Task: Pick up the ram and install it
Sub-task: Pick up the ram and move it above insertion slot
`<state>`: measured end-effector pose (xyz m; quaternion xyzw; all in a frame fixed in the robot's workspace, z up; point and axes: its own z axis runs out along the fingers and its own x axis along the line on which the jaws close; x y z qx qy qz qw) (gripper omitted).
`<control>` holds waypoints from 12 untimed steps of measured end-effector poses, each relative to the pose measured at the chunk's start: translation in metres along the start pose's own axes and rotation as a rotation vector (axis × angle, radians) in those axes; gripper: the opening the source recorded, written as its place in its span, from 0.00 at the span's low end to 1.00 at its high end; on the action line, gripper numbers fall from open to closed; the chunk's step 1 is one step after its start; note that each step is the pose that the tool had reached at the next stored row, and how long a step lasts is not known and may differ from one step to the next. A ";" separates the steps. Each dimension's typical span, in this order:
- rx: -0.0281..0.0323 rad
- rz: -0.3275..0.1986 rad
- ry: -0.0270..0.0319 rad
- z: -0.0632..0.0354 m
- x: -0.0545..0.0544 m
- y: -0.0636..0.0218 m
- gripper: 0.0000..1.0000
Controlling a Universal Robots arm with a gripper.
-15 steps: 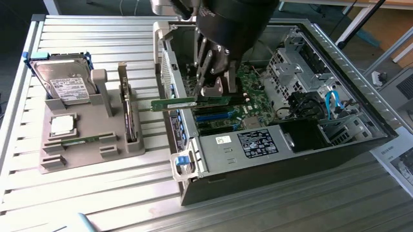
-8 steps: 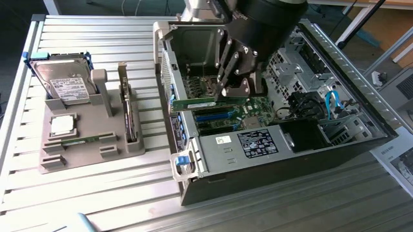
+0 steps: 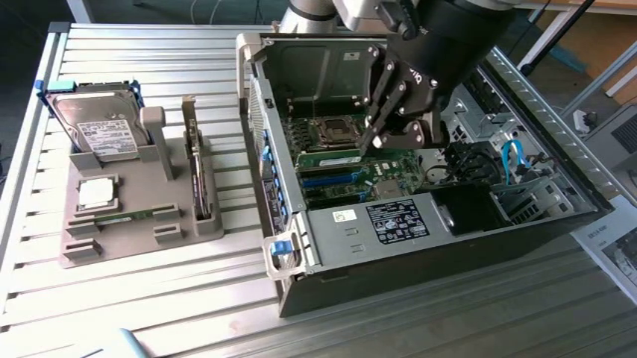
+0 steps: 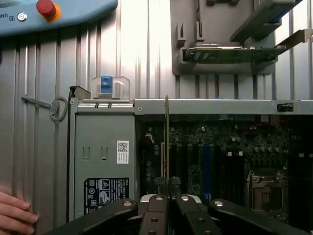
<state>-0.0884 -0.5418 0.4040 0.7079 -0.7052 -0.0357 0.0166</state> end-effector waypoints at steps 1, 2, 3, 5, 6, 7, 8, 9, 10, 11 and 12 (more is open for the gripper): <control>0.0000 -0.001 0.0002 -0.0004 0.000 -0.0050 0.12; 0.0000 -0.002 0.0002 -0.0007 0.000 -0.0090 0.12; -0.0001 -0.002 0.0002 -0.0009 0.000 -0.0114 0.12; -0.0001 -0.004 0.0003 -0.0011 0.000 -0.0154 0.12; -0.0001 -0.006 0.0004 -0.0012 0.000 -0.0166 0.12; -0.0001 -0.007 0.0005 -0.0013 0.000 -0.0174 0.12; 0.0002 -0.008 0.0006 -0.0014 0.000 -0.0181 0.12; 0.0002 -0.009 0.0007 -0.0014 0.000 -0.0188 0.12; 0.0003 -0.009 0.0007 -0.0014 0.000 -0.0189 0.12; 0.0003 -0.009 0.0007 -0.0014 0.000 -0.0189 0.12; 0.0002 -0.009 0.0007 -0.0014 0.000 -0.0189 0.12</control>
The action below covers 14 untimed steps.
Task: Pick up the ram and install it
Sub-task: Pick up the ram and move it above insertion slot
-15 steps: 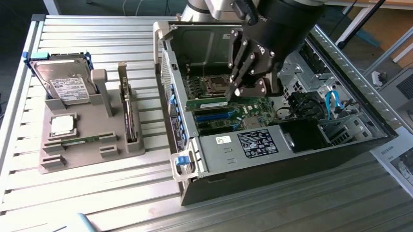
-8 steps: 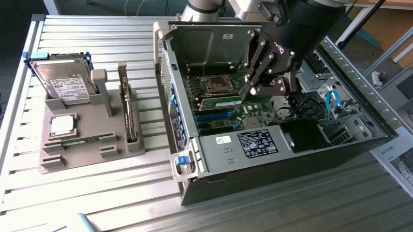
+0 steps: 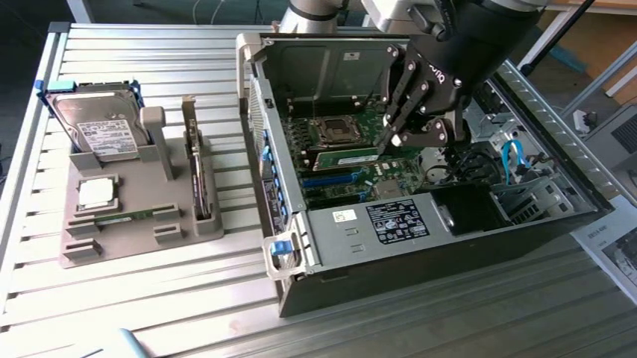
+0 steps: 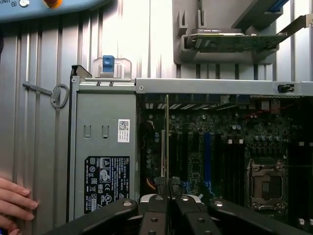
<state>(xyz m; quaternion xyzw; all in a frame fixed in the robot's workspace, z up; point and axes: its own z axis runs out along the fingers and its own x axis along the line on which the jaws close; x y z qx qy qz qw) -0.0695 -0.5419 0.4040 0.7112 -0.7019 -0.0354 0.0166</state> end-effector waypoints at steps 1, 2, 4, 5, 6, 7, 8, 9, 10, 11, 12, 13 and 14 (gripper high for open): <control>0.0004 0.000 0.0000 0.0000 0.000 0.0000 0.12; 0.0061 -0.003 0.0001 0.0001 0.000 -0.0001 0.12; 0.0237 -0.010 0.0011 0.0000 0.000 -0.0001 0.12; 0.0466 -0.015 0.0020 -0.0001 0.000 0.0000 0.12; 0.0577 -0.018 0.0022 0.0000 0.000 0.0000 0.12; 0.0610 -0.020 0.0021 0.0001 0.000 -0.0001 0.12; 0.0636 -0.021 0.0022 0.0000 0.000 -0.0001 0.12; 0.0644 -0.021 0.0024 0.0000 0.000 -0.0001 0.12; 0.0644 -0.021 0.0024 0.0000 0.000 0.0000 0.12; 0.0645 -0.021 0.0024 0.0000 0.000 0.0000 0.12; 0.0644 -0.021 0.0024 0.0000 0.000 0.0000 0.12; 0.0644 -0.021 0.0024 0.0000 0.000 0.0000 0.12; 0.0645 -0.020 0.0024 0.0000 0.000 0.0000 0.12</control>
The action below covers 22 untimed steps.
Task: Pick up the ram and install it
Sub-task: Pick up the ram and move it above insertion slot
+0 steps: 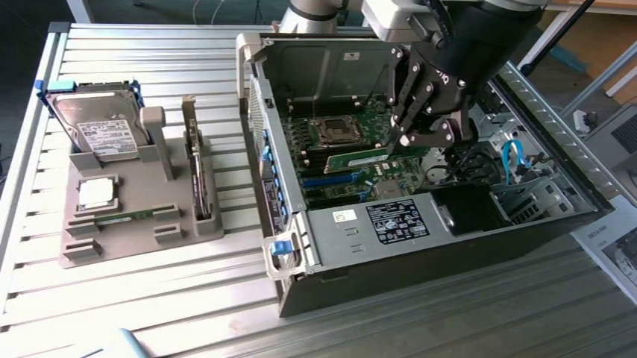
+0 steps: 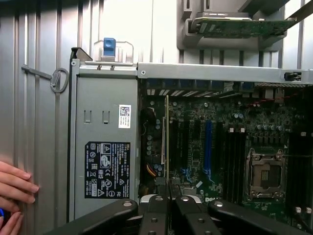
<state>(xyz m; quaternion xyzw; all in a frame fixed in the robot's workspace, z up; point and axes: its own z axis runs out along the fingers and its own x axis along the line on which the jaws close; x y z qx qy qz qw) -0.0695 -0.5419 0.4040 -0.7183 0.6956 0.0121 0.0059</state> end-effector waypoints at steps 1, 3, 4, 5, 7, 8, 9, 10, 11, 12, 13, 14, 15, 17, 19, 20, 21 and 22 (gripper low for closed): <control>0.0001 0.002 -0.0001 0.0000 0.000 0.0000 0.12; 0.0005 0.019 -0.0003 0.0001 0.000 0.0000 0.12; 0.0008 0.032 -0.0003 0.0001 0.000 0.0000 0.12; 0.0009 0.033 -0.0003 0.0001 0.000 0.0000 0.12; 0.0009 0.033 -0.0004 0.0001 0.000 0.0000 0.12; 0.0009 0.033 -0.0003 0.0001 0.000 0.0000 0.12; 0.0010 0.034 -0.0005 0.0001 -0.001 -0.0004 0.12; 0.0009 0.034 -0.0003 0.0001 -0.002 -0.0025 0.12; 0.0009 0.033 -0.0003 0.0001 -0.003 -0.0040 0.12; 0.0009 0.033 -0.0003 0.0001 -0.004 -0.0060 0.12; 0.0009 0.033 -0.0004 0.0002 -0.004 -0.0076 0.12; 0.0009 0.033 -0.0003 0.0002 -0.005 -0.0090 0.12; 0.0009 0.033 -0.0003 0.0003 -0.006 -0.0108 0.12; 0.0009 0.033 -0.0004 0.0004 -0.008 -0.0127 0.12; 0.0009 0.033 -0.0004 0.0006 -0.011 -0.0149 0.12; 0.0009 0.033 -0.0003 0.0007 -0.013 -0.0166 0.12; 0.0009 0.034 -0.0003 0.0008 -0.015 -0.0174 0.12; 0.0009 0.034 -0.0003 0.0010 -0.018 -0.0195 0.12</control>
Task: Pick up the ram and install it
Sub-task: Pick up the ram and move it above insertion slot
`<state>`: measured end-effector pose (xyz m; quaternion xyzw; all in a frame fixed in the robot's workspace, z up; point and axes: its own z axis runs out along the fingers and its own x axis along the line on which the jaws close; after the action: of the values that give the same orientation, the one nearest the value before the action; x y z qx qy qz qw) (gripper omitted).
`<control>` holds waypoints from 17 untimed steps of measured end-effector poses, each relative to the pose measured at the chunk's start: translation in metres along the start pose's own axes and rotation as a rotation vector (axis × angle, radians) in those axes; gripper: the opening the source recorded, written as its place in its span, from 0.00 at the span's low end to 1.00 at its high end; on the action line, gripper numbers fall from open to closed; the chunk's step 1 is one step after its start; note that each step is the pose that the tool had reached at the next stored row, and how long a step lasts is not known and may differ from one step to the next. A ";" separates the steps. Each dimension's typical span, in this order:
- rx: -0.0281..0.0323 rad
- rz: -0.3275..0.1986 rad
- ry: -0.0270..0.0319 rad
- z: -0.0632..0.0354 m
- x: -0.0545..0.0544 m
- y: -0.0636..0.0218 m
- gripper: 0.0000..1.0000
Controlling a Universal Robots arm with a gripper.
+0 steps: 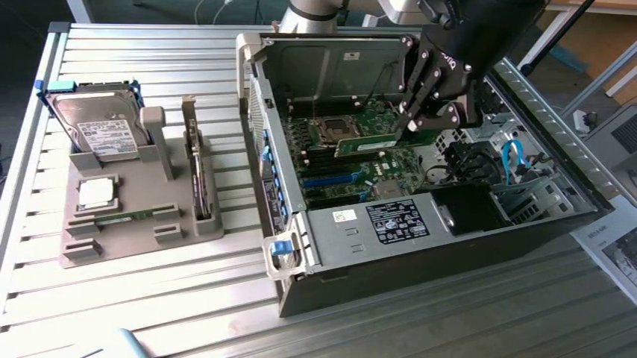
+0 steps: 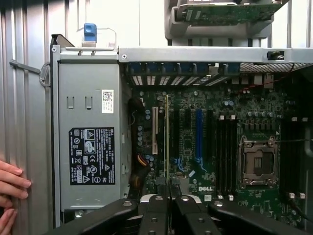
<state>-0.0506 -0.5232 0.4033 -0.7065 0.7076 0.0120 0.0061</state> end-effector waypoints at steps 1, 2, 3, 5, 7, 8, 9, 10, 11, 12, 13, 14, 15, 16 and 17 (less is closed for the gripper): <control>0.0000 0.000 -0.0001 0.0001 -0.002 -0.0010 0.12; 0.0000 0.000 0.0000 0.0002 -0.004 -0.0019 0.12; 0.0000 0.000 -0.0001 0.0004 -0.006 -0.0030 0.12; 0.0000 0.000 0.0000 0.0006 -0.011 -0.0047 0.12; 0.0001 0.000 -0.0001 0.0011 -0.018 -0.0069 0.12; 0.0001 0.000 0.0000 0.0012 -0.022 -0.0078 0.12; 0.0002 0.000 0.0000 0.0014 -0.024 -0.0085 0.12; 0.0002 0.000 0.0000 0.0016 -0.027 -0.0092 0.12; 0.0002 0.000 0.0000 0.0017 -0.029 -0.0099 0.12; 0.0002 0.000 -0.0001 0.0019 -0.032 -0.0106 0.12; 0.0002 0.001 0.0000 0.0021 -0.035 -0.0112 0.12; 0.0003 0.002 -0.0001 0.0023 -0.036 -0.0117 0.12; 0.0003 0.006 -0.0001 0.0025 -0.039 -0.0125 0.12; 0.0004 0.008 -0.0001 0.0026 -0.040 -0.0129 0.12; 0.0005 0.010 -0.0001 0.0027 -0.042 -0.0132 0.12</control>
<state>-0.0373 -0.4814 0.4016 -0.7030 0.7111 0.0119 0.0063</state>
